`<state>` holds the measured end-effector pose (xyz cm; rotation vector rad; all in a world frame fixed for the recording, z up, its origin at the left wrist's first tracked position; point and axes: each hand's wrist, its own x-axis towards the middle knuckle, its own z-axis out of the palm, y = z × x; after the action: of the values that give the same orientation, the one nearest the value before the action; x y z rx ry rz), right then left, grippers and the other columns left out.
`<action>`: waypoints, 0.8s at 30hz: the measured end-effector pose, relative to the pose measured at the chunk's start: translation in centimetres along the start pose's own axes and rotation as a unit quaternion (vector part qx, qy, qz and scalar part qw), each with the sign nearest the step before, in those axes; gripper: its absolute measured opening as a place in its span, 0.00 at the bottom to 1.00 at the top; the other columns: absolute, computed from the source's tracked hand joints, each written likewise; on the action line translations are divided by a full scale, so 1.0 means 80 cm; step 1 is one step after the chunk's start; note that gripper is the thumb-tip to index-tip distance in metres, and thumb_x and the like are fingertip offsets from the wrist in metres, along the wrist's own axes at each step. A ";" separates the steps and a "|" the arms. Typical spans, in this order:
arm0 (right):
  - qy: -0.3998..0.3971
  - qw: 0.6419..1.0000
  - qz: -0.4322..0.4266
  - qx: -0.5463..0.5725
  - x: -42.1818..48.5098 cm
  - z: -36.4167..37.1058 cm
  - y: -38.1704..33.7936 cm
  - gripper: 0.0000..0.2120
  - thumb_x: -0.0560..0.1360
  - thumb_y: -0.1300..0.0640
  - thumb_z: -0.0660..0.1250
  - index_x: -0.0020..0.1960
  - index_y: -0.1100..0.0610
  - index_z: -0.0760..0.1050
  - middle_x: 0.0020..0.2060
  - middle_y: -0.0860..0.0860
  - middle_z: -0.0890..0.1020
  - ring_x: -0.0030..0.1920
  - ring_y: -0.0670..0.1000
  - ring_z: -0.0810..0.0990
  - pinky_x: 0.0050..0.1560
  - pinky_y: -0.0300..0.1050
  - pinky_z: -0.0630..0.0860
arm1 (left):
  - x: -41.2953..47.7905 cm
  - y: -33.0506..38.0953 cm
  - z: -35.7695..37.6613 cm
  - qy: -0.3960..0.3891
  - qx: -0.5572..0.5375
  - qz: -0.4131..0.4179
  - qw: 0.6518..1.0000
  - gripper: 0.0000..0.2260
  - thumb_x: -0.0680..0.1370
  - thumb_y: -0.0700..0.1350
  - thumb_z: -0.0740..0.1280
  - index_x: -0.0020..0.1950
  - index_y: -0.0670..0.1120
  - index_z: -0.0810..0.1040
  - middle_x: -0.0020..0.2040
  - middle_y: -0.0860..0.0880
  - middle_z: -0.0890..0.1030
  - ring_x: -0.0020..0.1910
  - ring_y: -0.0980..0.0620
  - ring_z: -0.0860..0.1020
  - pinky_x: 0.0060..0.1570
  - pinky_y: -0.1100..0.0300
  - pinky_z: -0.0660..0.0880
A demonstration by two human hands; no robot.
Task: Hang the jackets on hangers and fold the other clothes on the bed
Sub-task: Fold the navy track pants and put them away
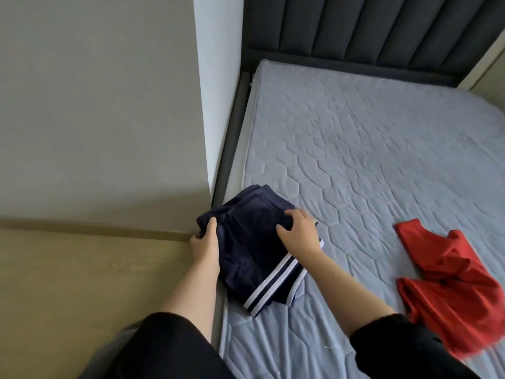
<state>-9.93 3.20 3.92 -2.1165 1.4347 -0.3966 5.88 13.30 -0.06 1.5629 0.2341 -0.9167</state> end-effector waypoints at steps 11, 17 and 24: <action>-0.032 0.994 -0.007 -0.108 0.039 -0.007 0.023 0.26 0.71 0.39 0.69 0.63 0.52 0.73 0.64 0.50 0.70 0.65 0.54 0.66 0.66 0.49 0.66 | 0.004 0.007 0.023 -0.041 0.561 0.387 0.731 0.23 0.78 0.47 0.65 0.72 0.46 0.67 0.67 0.47 0.72 0.68 0.46 0.66 0.64 0.53 0.66; -0.074 0.985 -0.083 -0.131 0.049 0.006 0.002 0.12 0.74 0.50 0.70 0.53 0.56 0.76 0.62 0.50 0.72 0.63 0.54 0.67 0.64 0.47 0.63 | 0.013 0.018 0.020 0.007 0.561 0.332 0.758 0.16 0.79 0.48 0.64 0.66 0.47 0.73 0.61 0.47 0.76 0.62 0.44 0.71 0.55 0.52 0.69; -0.008 0.999 0.027 -0.018 0.085 -0.022 -0.016 0.09 0.74 0.56 0.68 0.40 0.61 0.73 0.39 0.53 0.76 0.42 0.55 0.75 0.40 0.44 0.69 | 0.020 0.054 0.024 -0.003 0.422 0.475 0.772 0.11 0.76 0.41 0.68 0.59 0.43 0.76 0.54 0.45 0.76 0.56 0.44 0.71 0.55 0.52 0.70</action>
<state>-7.21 -3.15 5.68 -2.0983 1.4967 -0.3347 8.84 9.99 2.23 2.1192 -1.0572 -0.1584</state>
